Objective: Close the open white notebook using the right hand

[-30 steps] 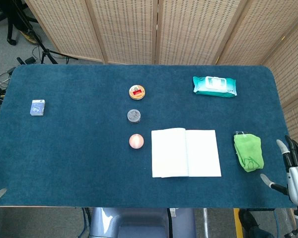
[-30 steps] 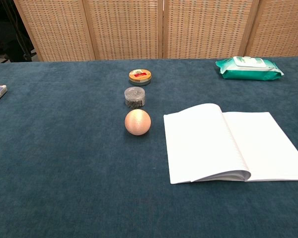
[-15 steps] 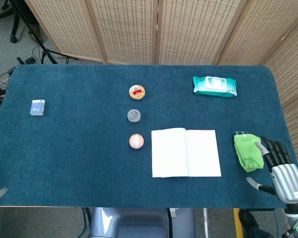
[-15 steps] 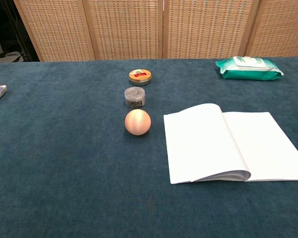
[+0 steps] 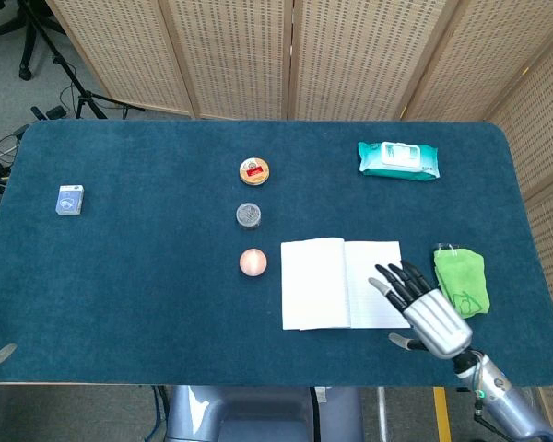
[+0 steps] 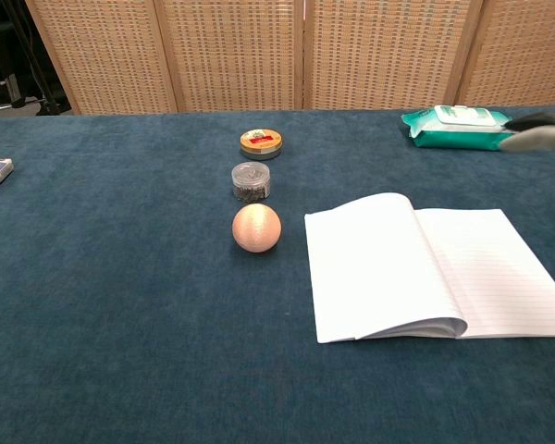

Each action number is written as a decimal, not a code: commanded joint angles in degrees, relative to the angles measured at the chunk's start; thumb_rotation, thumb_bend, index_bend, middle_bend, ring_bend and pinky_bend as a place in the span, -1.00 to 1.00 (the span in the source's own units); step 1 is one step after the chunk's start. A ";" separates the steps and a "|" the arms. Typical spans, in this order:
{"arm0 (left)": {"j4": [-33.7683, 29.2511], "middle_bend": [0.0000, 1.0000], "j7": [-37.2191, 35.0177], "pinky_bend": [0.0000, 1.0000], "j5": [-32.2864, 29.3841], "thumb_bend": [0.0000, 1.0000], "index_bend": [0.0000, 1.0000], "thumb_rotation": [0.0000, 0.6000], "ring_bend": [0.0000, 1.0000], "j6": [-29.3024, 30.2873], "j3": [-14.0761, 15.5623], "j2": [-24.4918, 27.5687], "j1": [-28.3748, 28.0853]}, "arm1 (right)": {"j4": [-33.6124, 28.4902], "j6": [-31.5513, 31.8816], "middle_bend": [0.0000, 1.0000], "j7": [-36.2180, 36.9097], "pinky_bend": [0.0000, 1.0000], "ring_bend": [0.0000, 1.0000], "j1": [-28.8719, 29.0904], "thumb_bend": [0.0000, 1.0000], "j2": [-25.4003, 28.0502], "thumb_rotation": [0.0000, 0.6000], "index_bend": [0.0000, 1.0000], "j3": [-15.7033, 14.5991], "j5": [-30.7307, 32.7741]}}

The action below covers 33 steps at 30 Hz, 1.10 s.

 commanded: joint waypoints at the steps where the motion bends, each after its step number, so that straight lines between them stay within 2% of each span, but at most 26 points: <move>1: -0.03 -1.00 -0.10 -1.00 -0.20 -1.00 -1.00 1.00 -1.00 -0.23 -0.09 0.04 -0.08 | -2.10 -9.92 -1.00 -10.95 -1.00 -1.00 4.87 -1.00 -5.20 1.00 -1.00 0.73 1.75; 9: -0.53 -1.00 0.73 -1.00 -0.47 -1.00 -1.00 1.00 -1.00 -0.93 -0.17 0.04 -0.33 | -5.29 -18.31 -1.00 -25.75 -1.00 -1.00 8.33 -1.00 -10.87 1.00 -1.00 3.09 8.34; 15: -0.60 -1.00 0.26 -1.00 -1.27 -1.00 -1.00 1.00 -1.00 -1.94 -0.43 0.26 -0.72 | -7.38 -21.62 -1.00 -31.45 -1.00 -1.00 10.01 -0.95 -13.84 1.00 -1.00 4.01 13.30; 25: -0.41 -1.00 -1.22 -1.00 -1.42 -1.00 -1.00 1.00 -1.00 -2.15 -0.50 0.73 -0.76 | -4.77 -22.17 -1.00 -41.49 -1.00 -1.00 11.80 -0.95 -18.34 1.00 -1.00 4.73 18.73; 33: -0.18 -1.00 -1.79 -1.00 -1.02 -1.00 -1.00 1.00 -1.00 -2.08 -0.36 0.87 -0.74 | -2.33 -20.33 -1.00 -42.95 -1.00 -1.00 12.19 -0.95 -19.55 1.00 -1.00 3.43 18.91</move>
